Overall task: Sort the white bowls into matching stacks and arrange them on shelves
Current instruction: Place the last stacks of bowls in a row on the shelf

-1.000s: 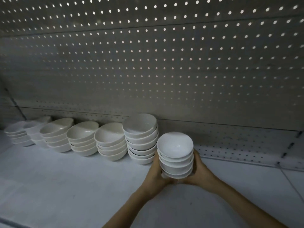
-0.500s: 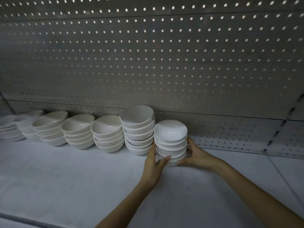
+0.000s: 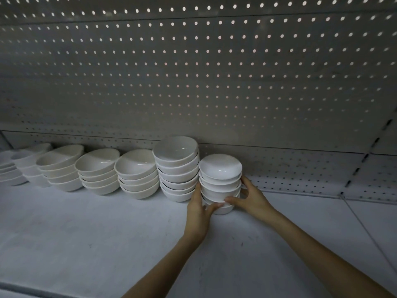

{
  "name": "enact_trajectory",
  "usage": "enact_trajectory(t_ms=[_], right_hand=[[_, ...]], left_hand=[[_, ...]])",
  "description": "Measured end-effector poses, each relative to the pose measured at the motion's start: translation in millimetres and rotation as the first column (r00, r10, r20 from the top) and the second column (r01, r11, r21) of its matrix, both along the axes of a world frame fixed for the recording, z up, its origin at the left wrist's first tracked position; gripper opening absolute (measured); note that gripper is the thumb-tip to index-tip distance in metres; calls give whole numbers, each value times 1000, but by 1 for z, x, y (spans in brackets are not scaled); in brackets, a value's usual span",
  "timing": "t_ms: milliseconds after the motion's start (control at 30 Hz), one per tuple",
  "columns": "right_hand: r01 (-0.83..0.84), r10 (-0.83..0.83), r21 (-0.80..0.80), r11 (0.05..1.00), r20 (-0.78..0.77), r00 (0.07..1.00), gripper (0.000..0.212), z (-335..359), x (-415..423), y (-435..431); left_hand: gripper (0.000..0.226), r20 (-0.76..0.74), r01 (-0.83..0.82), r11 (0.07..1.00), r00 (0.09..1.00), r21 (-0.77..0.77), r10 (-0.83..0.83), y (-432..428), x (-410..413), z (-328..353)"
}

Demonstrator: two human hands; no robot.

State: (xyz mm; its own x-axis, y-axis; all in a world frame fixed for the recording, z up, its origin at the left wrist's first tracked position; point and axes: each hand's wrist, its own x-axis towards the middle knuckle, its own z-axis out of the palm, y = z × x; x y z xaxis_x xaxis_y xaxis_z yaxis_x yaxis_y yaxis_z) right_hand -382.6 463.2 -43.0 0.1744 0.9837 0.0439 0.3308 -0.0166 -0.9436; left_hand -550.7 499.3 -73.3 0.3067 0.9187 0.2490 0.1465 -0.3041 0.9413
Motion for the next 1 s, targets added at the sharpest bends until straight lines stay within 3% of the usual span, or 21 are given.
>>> enact_trajectory(t_ms=[233, 467, 633, 867, 1000], right_hand=[[19, -19, 3, 1000, -63, 998, 91, -5, 0, 4], [106, -99, 46, 993, -133, 986, 93, 1, -11, 17], [179, -172, 106, 978, -71, 983, 73, 0, -16, 20], [176, -171, 140, 974, -46, 984, 93, -3, -17, 21], [188, -181, 148, 971, -65, 981, 89, -3, -18, 23]], left_hand=[[74, -6, -59, 998, 998, 31, 59, 3, 6, -2], [91, -42, -81, 996, 996, 34, 82, 2, 18, -5], [86, -13, -102, 995, 995, 5, 102, 6, 22, -5], [82, 17, -188, 982, 982, -25, 189, 0, 29, -12], [78, 47, -192, 981, 980, -14, 192, -1, 31, -12]])
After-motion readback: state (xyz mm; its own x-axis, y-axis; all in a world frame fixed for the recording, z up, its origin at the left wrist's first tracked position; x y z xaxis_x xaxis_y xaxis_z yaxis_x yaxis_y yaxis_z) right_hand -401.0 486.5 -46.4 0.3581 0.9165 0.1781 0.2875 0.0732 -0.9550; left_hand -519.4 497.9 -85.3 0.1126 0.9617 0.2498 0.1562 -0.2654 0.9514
